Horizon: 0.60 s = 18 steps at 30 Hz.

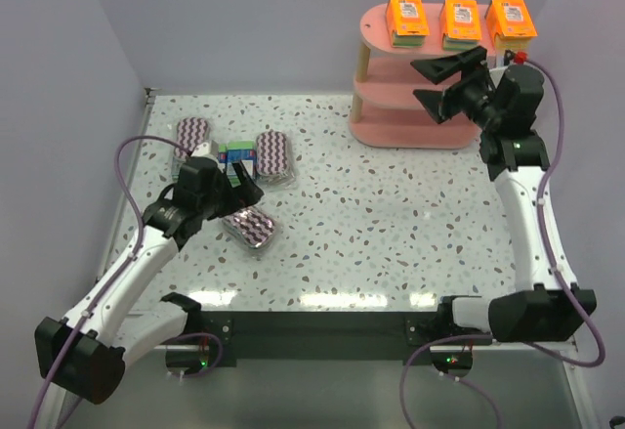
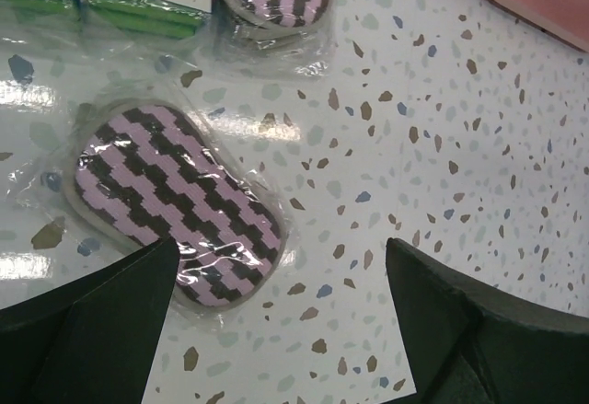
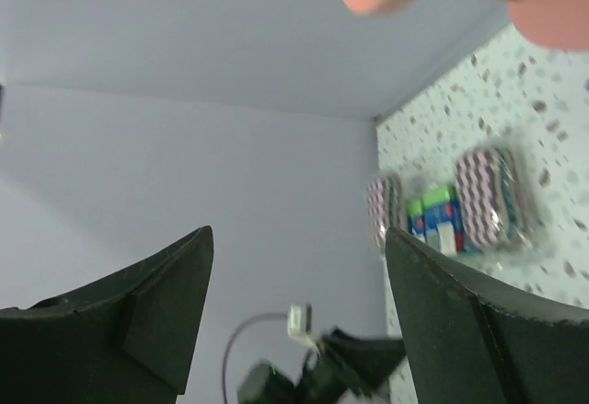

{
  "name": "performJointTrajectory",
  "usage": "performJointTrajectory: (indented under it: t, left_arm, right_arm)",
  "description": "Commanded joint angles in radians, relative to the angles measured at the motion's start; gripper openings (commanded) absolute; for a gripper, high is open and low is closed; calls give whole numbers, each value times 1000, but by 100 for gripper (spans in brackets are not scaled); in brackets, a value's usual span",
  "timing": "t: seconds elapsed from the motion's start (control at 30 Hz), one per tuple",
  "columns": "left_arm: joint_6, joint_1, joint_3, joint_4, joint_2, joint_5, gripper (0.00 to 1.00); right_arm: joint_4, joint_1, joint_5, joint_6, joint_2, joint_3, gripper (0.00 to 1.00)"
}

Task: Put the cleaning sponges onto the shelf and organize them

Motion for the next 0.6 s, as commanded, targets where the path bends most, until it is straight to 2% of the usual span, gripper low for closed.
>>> performJointTrajectory:
  t: [0.0,0.13,0.2,0.33,0.4,0.57]
  left_arm:
    - [61,128,-33,9,60,32,100]
    - [93,254,-113,95,100,133,94]
    - [84,282,-130,144,137,175,92]
    - [35,285,-204,255,186,250,88]
    - [-8,283,-243,347,185,287,87]
    - [-77,279,-353,464,208,366,82]
  right_arm:
    - [-301,14,-114,-291,-138,-62,79]
    - [-494,73,-121,-517,-217,-189,79]
    - [-545,153,-90,-548,-257,-275,80]
    - [-542,335,34,-516,-327,-424,81]
    - [-482,384,51,-476,-355,-525,81]
    - [-415,425,71,-447,-346,-634,82]
